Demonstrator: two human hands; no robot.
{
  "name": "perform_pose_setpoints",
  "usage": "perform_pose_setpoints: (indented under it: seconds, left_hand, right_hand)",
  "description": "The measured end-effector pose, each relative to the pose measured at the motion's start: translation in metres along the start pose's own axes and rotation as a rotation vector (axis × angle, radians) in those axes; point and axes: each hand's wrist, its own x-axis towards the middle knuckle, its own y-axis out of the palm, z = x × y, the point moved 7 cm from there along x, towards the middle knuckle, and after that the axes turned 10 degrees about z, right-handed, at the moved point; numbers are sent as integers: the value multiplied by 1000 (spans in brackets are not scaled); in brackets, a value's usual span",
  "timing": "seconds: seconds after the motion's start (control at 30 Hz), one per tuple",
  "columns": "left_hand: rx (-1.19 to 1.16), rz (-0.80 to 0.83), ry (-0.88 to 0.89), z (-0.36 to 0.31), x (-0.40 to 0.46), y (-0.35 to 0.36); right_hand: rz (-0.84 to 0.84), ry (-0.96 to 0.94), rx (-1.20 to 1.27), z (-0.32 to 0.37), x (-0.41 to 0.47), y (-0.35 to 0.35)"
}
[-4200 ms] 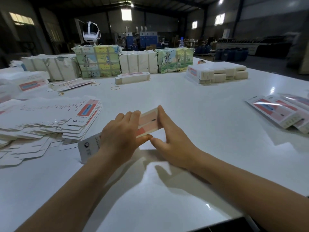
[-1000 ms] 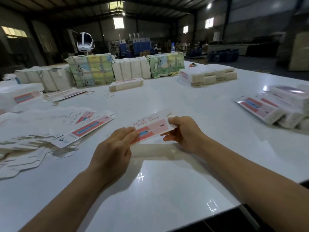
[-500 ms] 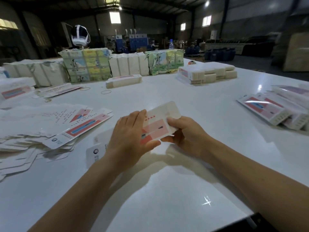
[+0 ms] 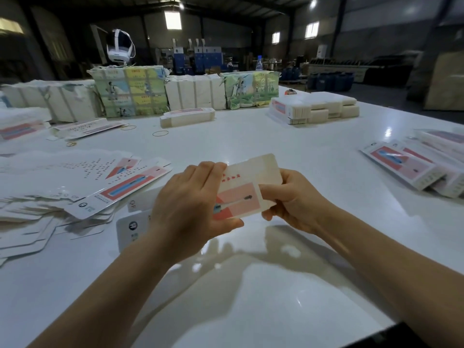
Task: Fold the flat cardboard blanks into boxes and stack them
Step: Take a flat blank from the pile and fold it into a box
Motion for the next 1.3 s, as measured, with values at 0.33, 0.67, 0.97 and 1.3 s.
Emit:
perform_pose_setpoints:
  seconds: [0.33,0.67,0.97,1.3]
  left_hand:
    - [-331,-49,-282,29,-5,-6]
    - [-355,24,-245,22,-2,7]
    - [-402,105,-170,20,-2,15]
    - [-168,76,-254,8,0,18]
  right_hand:
    - [-585,-344,-360,27,-26,-26]
    - [-452,-430,-800,29,-24,14]
    - [-305,-452,-833,31,-22,28]
    - [-319,-396,-826,23,-22,38]
